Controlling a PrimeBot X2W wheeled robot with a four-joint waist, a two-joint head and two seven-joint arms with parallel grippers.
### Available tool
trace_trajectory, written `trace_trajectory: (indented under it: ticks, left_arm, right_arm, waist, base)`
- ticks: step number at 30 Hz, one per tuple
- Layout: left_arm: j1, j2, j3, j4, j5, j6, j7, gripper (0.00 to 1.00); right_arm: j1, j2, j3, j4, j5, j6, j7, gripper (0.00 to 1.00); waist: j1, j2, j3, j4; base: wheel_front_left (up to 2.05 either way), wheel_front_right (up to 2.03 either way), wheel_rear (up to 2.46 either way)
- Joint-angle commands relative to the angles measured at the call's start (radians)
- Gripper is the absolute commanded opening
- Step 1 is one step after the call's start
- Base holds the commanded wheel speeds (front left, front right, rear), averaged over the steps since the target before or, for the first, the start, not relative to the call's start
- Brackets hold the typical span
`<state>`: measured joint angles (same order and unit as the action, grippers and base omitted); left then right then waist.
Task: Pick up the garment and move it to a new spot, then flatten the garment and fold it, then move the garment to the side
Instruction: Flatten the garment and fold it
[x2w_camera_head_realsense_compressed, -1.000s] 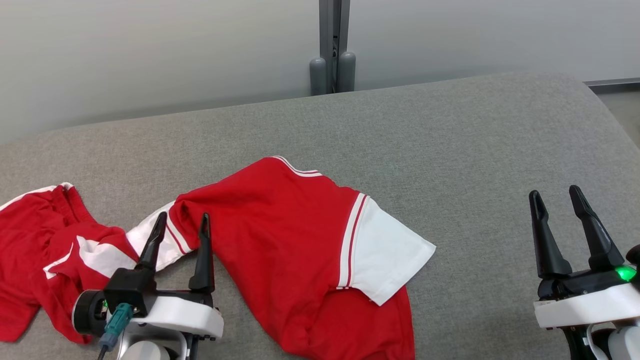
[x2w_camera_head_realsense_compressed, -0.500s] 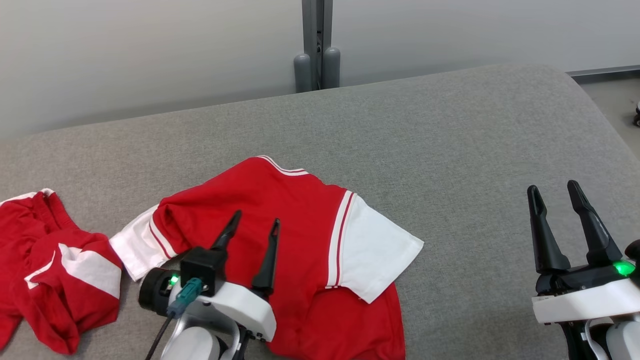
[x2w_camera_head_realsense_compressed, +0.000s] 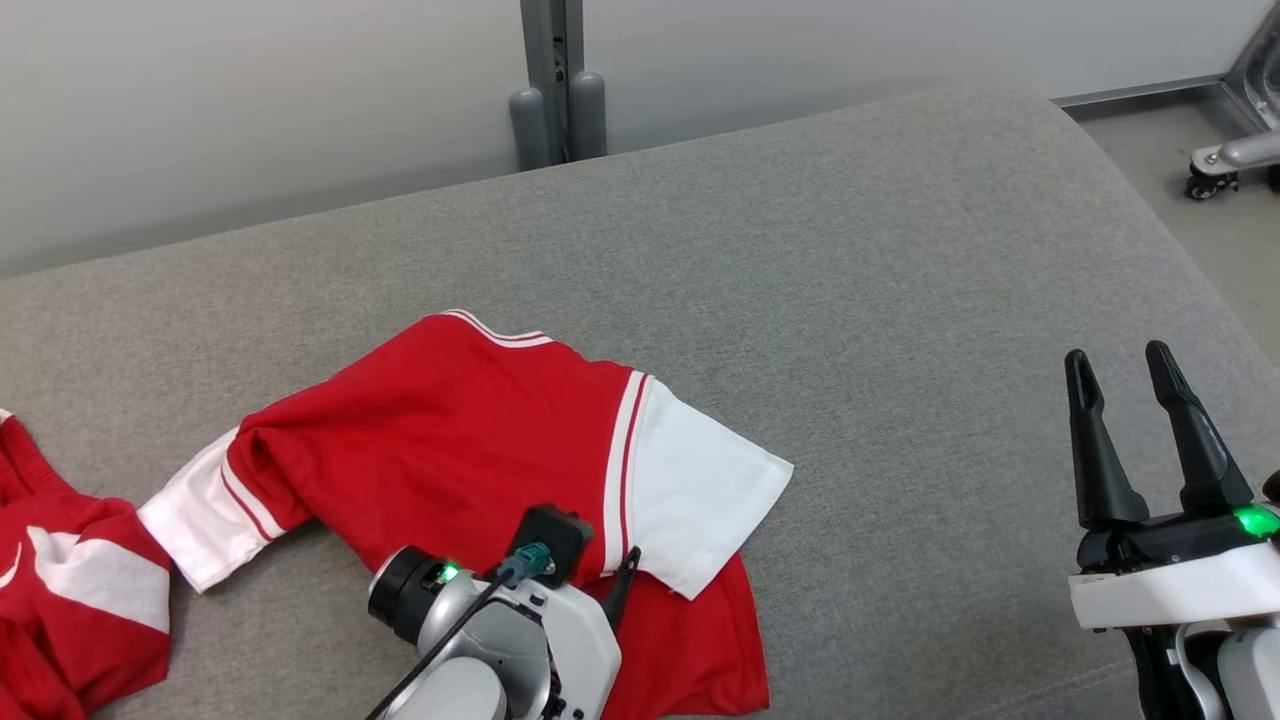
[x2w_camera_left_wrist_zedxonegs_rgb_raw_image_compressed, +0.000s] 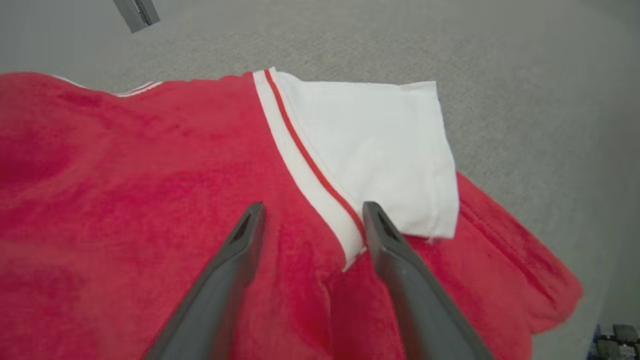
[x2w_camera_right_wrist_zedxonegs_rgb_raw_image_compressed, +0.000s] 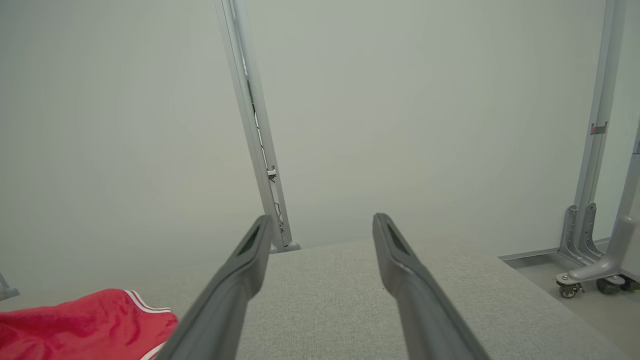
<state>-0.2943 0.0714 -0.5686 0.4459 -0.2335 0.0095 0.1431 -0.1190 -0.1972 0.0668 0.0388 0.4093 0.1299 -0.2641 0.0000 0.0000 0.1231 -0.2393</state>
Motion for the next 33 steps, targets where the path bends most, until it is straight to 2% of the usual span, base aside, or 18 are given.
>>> trace_trajectory:
  ticks: [1, 5, 11, 15, 19, 20, 21, 22, 23, 29, 33]
  left_arm:
    - [-0.014, 0.011, -0.02, -0.003, 0.019, -0.004, 0.022, 1.0]
    - [-0.018, 0.045, -0.065, -0.022, 0.085, 0.026, 0.089, 1.0]
    - [-0.036, 0.086, -0.098, -0.05, 0.168, 0.08, 0.114, 1.0]
    - [-0.044, 0.1, -0.132, -0.057, 0.185, 0.055, 0.151, 1.0]
    - [-0.058, 0.095, -0.138, -0.088, 0.197, 0.068, 0.125, 1.0]
    - [-0.061, 0.094, -0.137, -0.096, 0.2, 0.076, 0.113, 0.77]
    - [-0.062, 0.093, -0.137, -0.099, 0.2, 0.081, 0.107, 0.42]
    - [-0.062, 0.093, -0.139, -0.099, 0.2, 0.082, 0.105, 0.13]
    - [-0.064, 0.092, -0.138, -0.098, 0.195, 0.082, 0.102, 0.0]
    - [-0.1, 0.054, -0.115, -0.15, 0.168, 0.099, -0.015, 0.0]
    - [-0.15, 0.03, -0.116, -0.164, 0.148, 0.076, -0.081, 0.0]
  right_arm:
    - [-0.008, -0.001, -0.007, -0.002, 0.004, 0.002, 0.0, 1.0]
    - [-0.006, 0.003, -0.012, -0.005, 0.003, 0.002, 0.0, 1.0]
    - [-0.013, 0.009, -0.014, -0.005, 0.001, 0.002, 0.0, 1.0]
    - [-0.012, 0.008, -0.015, -0.003, 0.001, 0.002, 0.0, 1.0]
    - [-0.016, 0.007, -0.018, -0.005, 0.001, 0.002, 0.0, 1.0]
    - [-0.017, 0.008, -0.018, -0.006, 0.001, 0.002, 0.0, 1.0]
    - [-0.017, 0.008, -0.017, -0.006, 0.001, 0.002, 0.0, 1.0]
    - [-0.015, 0.008, -0.014, -0.006, 0.002, 0.002, 0.0, 1.0]
    - [-0.014, 0.008, -0.013, -0.005, 0.002, 0.002, 0.0, 1.0]
    - [-0.014, 0.008, -0.016, -0.007, 0.0, 0.002, 0.0, 1.0]
    - [-0.02, 0.008, -0.006, -0.003, 0.0, 0.002, 0.0, 1.0]
  waist:
    - [0.0, 0.0, 0.007, -0.014]
    - [0.0, 0.0, 0.015, -0.027]
    - [0.0, 0.0, 0.021, -0.035]
    - [0.0, 0.0, 0.023, -0.031]
    - [0.0, 0.0, 0.025, -0.026]
    - [0.0, 0.0, 0.026, -0.024]
    - [0.0, 0.0, 0.027, -0.021]
    - [0.0, 0.0, 0.027, -0.018]
    - [0.0, 0.0, 0.028, -0.016]
    - [0.0, 0.0, 0.03, 0.003]
    - [0.0, 0.0, 0.023, 0.013]
  base:
    - [0.0, 0.0, 0.0]
    - [0.0, 0.0, 0.0]
    - [0.0, 0.0, 0.0]
    - [0.0, 0.0, 0.0]
    - [0.0, 0.0, 0.0]
    - [0.0, 0.0, 0.0]
    - [0.0, 0.0, 0.0]
    - [0.0, 0.0, 0.0]
    - [0.0, 0.0, 0.0]
    - [0.0, 0.0, 0.0]
    - [0.0, 0.0, 0.0]
